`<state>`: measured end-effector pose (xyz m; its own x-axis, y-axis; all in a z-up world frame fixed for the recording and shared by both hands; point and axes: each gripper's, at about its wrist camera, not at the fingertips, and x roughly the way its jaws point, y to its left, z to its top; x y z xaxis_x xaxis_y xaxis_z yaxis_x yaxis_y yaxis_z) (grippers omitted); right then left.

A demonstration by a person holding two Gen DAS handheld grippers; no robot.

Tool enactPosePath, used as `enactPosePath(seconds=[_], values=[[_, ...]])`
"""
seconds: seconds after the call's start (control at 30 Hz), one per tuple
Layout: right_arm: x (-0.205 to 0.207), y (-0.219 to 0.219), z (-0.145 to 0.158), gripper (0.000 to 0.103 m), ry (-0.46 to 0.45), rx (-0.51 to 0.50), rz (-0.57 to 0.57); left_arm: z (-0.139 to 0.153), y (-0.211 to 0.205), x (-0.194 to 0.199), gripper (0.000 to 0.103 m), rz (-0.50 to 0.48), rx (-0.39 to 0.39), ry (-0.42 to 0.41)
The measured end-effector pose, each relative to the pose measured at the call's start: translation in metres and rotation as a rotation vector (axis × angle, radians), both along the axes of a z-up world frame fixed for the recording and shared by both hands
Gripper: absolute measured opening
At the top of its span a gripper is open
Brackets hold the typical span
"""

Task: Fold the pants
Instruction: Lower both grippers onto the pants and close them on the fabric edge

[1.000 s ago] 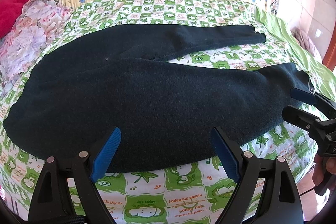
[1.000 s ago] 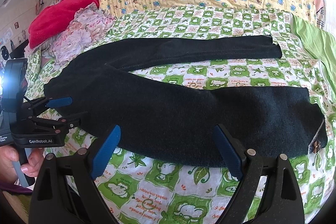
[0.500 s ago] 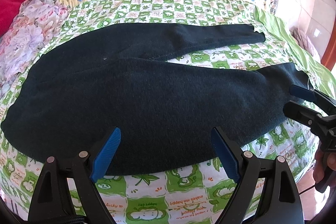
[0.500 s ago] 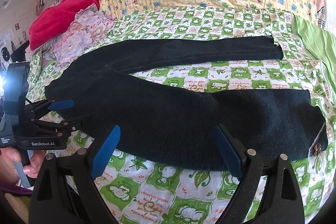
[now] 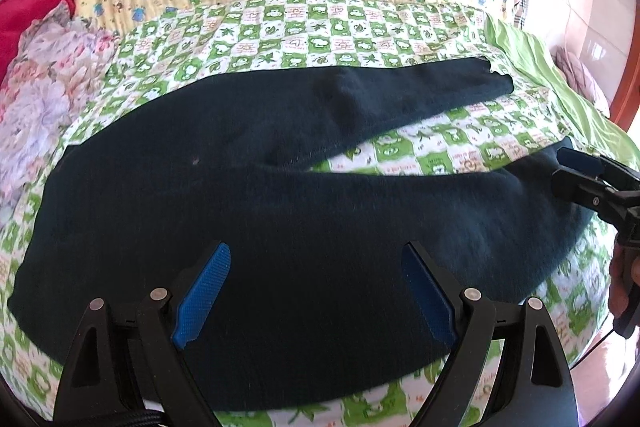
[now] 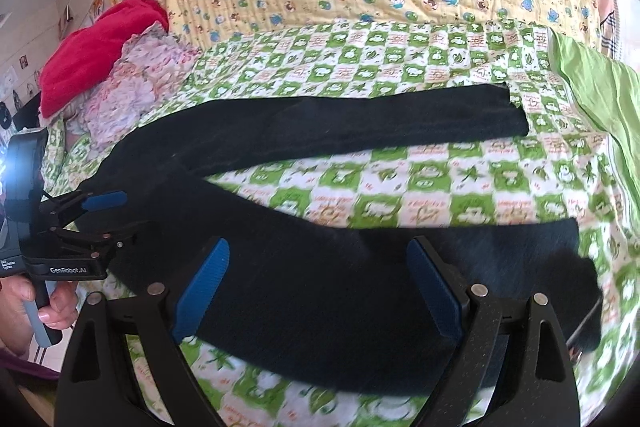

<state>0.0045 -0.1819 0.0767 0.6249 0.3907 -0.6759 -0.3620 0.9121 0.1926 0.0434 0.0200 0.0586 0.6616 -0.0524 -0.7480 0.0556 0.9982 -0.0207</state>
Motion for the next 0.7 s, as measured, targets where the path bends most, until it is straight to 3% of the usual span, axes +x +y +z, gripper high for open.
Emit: enactPosePath(seconds=[0.3,0.7], values=[[0.063,-0.036,0.008,0.091,0.082,0.037,-0.052,0.013,-0.014,0.047,0.088,-0.083,-0.003,0.014],[0.168,-0.115,0.017,0.091,0.163,0.131,-0.21,0.037,-0.031,0.147,0.088,-0.207,0.027,0.021]])
